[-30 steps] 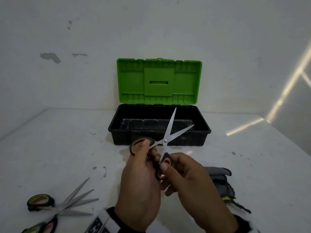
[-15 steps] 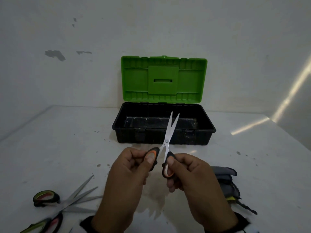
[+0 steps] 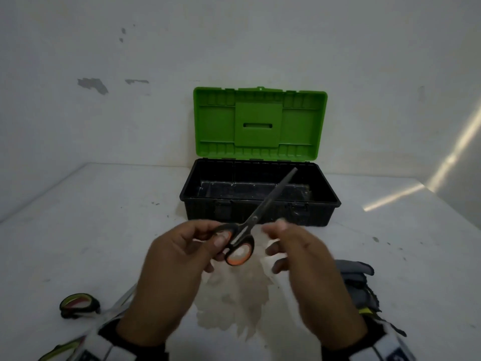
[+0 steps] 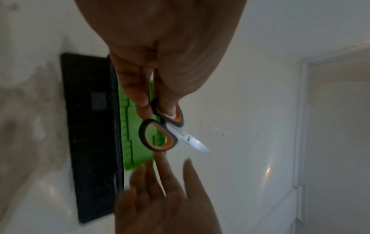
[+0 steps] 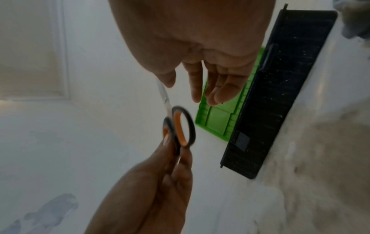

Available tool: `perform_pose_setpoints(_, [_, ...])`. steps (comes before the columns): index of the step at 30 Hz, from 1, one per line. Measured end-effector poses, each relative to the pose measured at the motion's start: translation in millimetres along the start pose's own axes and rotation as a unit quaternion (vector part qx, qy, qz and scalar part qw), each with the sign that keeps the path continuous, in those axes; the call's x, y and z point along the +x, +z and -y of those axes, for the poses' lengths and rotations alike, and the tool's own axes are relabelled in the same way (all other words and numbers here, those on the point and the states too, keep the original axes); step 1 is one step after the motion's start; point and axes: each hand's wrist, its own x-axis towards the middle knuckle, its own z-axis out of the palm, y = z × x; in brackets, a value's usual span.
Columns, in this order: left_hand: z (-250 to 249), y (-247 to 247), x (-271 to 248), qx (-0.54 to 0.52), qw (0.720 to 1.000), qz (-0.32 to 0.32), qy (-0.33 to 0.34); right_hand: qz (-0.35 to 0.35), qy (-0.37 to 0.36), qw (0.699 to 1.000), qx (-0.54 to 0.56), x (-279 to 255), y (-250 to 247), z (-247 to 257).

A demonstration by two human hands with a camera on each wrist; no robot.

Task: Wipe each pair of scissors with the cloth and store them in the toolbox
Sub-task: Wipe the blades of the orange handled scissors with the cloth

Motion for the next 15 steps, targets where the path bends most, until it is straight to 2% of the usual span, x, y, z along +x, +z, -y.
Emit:
perform_pose_setpoints(2, [-5.4, -15.6, 9.7, 0.032, 0.999, 0.017, 0.040, 0.021, 0.060, 0.992, 0.112, 11.6, -11.9, 11.1])
perform_pose_setpoints(4, [-7.6, -29.4, 18.9, 0.060, 0.995, 0.033, 0.070, 0.128, 0.143, 0.963, 0.187, 19.6, -24.3, 26.7])
perform_pose_setpoints(6, [-7.8, -37.8, 26.3, 0.093, 0.990, 0.042, 0.102, 0.242, 0.199, 0.938, 0.150, 22.7, -32.1, 37.8])
perform_pose_setpoints(8, [-8.5, -40.4, 31.4, 0.122, 0.982, 0.039, 0.136, 0.308, 0.210, 0.923, 0.096, 23.2, -33.9, 40.9])
perform_pose_setpoints(10, [-9.9, -41.0, 36.0, 0.144, 0.973, 0.028, 0.180, 0.344, 0.198, 0.916, 0.063, 21.9, -31.3, 40.1])
perform_pose_setpoints(13, [-5.2, -43.3, 43.4, 0.155, 0.957, 0.024, 0.245, 0.364, 0.196, 0.910, 0.040, 20.3, -25.4, 36.5])
perform_pose_setpoints(15, [-2.8, -45.9, 46.7, 0.161, 0.951, 0.025, 0.262, 0.379, 0.188, 0.905, 0.042, 19.9, -22.3, 35.5])
